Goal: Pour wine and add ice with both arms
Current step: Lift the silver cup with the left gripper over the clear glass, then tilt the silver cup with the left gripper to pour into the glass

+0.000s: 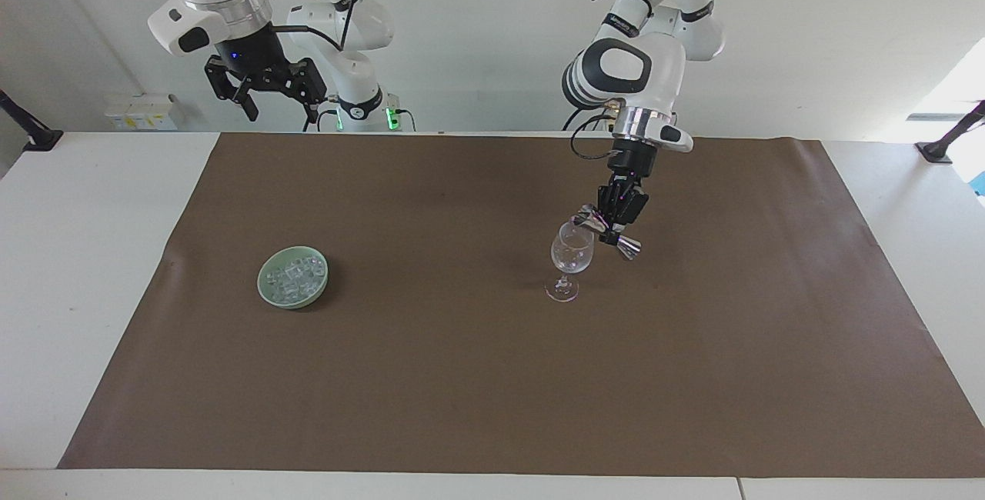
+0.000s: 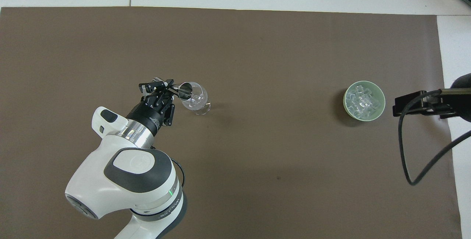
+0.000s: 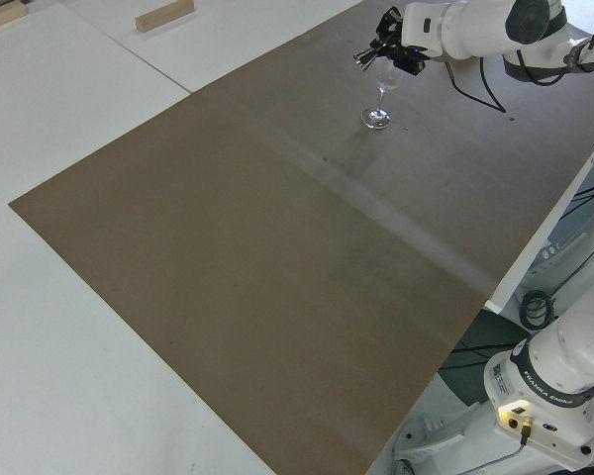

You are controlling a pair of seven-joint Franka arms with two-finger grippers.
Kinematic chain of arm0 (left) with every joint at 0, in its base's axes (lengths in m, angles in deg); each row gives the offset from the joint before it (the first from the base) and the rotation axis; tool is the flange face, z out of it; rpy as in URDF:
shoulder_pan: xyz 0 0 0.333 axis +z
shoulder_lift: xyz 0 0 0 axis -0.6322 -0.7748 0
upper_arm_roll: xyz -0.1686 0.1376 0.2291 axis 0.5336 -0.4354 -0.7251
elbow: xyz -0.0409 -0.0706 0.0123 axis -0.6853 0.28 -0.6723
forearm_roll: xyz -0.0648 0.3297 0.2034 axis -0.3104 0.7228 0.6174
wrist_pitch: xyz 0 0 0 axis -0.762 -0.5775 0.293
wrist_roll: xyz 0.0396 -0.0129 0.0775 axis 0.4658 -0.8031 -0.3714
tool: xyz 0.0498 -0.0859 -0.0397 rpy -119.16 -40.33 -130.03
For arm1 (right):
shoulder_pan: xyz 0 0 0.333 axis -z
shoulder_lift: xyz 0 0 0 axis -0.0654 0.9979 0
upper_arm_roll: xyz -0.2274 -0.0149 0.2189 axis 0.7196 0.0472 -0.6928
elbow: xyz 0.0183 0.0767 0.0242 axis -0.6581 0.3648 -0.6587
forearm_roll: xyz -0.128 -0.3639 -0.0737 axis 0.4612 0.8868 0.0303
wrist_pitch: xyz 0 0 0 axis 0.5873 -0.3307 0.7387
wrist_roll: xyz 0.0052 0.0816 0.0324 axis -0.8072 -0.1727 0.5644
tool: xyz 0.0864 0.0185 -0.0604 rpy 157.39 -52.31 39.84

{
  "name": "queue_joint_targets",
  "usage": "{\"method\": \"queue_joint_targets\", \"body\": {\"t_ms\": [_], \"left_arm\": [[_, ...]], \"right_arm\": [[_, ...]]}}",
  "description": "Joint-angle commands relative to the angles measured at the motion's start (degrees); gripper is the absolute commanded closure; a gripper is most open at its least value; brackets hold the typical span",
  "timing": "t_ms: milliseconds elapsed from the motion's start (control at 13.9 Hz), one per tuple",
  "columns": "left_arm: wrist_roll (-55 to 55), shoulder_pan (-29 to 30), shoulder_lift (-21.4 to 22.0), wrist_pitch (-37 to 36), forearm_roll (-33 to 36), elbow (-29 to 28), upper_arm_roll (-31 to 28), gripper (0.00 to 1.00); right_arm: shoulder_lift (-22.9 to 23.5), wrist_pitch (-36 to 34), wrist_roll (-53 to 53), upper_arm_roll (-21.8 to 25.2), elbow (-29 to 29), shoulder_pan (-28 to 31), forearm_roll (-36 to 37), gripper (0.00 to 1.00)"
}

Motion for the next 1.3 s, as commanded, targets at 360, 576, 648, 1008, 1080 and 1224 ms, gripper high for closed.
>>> {"method": "queue_joint_targets", "body": {"t_ms": [360,576,648,1008,1080,1224], "left_arm": [[7.3,-1.1,-0.9,2.4,0.5,1.4,-0.4,1.00],[10.4,-1.0,-1.0,3.1,0.5,1.5,-0.4,1.00],[11.7,-1.0,-1.0,3.1,0.5,1.5,-0.4,1.00],[16.2,-1.1,-2.8,4.6,0.5,3.9,0.2,1.00],[18.4,-0.9,-3.2,4.6,0.5,4.5,0.6,1.00],[23.5,-0.8,-3.6,4.4,0.5,5.3,0.6,1.00]], "right_arm": [[-1.3,0.1,-0.6,-0.5,1.4,1.0,-0.9,0.00],[-1.3,0.0,-0.6,-0.5,1.4,1.0,-0.9,0.00],[-1.3,0.1,-0.6,-0.5,1.4,0.9,-0.9,0.00],[-1.3,0.1,-0.6,-0.5,1.4,1.0,-0.9,0.00],[-1.3,0.1,-0.6,-0.5,1.4,1.0,-0.9,0.00],[-1.3,0.1,-0.6,-0.5,1.4,1.0,-0.9,0.00]]}}
